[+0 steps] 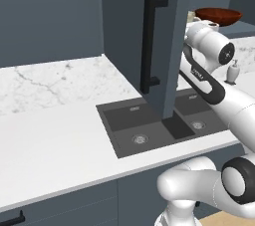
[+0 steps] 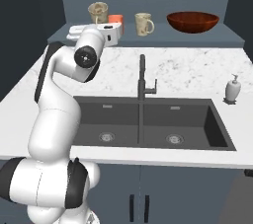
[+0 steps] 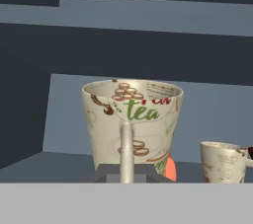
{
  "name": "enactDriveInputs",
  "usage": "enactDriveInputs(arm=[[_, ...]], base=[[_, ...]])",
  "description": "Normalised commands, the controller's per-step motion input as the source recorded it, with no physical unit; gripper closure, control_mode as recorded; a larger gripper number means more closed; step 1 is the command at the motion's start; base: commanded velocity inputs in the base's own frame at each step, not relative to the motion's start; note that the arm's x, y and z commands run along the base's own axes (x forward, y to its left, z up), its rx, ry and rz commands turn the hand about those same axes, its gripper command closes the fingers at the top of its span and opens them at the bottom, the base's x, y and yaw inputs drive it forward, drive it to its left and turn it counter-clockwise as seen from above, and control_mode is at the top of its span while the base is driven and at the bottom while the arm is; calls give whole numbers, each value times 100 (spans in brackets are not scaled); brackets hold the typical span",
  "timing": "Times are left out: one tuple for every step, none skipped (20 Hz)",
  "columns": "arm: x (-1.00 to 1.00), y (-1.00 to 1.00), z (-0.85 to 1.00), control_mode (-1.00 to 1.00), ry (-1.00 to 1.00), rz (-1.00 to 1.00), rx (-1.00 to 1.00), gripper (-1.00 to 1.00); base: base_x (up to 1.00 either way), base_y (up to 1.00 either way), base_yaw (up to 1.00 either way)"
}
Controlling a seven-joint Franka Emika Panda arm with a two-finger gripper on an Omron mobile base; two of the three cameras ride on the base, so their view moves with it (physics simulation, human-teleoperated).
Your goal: Gather all objects into one cabinet and sort the glasses and bowls to opposite sides.
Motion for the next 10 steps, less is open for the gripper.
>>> enactDriveInputs(arm=[[0,0,0,100,0,0,0,100],[0,0,0,100,0,0,0,100],[0,0,0,100,0,0,0,100],[0,0,0,100,0,0,0,100],[0,0,0,100,0,0,0,100],[0,0,0,100,0,0,0,100],[0,0,0,100,0,0,0,100],[0,0,0,100,0,0,0,100],[0,0,0,100,0,0,0,100],[0,0,0,100,0,0,0,100]], base=[[0,-10,0],[0,0,0],[0,0,0],[0,0,0],[0,0,0],[0,0,0],[0,0,0],[0,0,0],[-3,0,0],[-3,0,0]])
